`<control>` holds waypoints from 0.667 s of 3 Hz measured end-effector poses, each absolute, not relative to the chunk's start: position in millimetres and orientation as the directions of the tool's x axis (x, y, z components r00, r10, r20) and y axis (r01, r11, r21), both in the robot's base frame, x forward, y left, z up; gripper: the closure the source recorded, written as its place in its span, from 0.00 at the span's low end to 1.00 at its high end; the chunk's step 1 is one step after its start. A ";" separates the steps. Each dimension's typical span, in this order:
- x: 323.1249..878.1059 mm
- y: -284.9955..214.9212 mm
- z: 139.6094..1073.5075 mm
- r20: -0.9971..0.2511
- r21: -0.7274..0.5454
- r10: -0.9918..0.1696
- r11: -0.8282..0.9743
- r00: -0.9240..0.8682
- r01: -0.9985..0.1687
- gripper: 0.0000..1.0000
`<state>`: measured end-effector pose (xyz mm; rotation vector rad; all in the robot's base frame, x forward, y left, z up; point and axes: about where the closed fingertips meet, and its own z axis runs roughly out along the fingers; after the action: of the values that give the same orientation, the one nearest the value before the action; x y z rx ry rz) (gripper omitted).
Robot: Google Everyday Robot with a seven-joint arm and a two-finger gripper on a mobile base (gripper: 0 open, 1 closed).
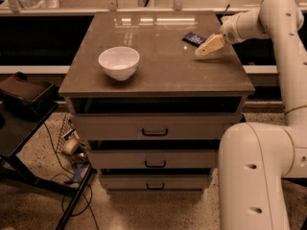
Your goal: Move rxbar blueberry near white bowl
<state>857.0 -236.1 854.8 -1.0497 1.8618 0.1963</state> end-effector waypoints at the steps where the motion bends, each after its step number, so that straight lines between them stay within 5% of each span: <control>1: 858.3 -222.3 819.1 -0.805 -0.168 -0.528 0.642 -0.271 -0.748 0.00; 2: 856.8 -219.2 811.0 -0.806 -0.126 -0.508 0.649 -0.304 -0.750 0.00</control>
Offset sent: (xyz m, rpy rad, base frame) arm 0.1059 -0.0133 -0.0508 0.5026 0.5135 -0.0459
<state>856.8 -219.2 811.0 -0.9828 1.9780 0.3440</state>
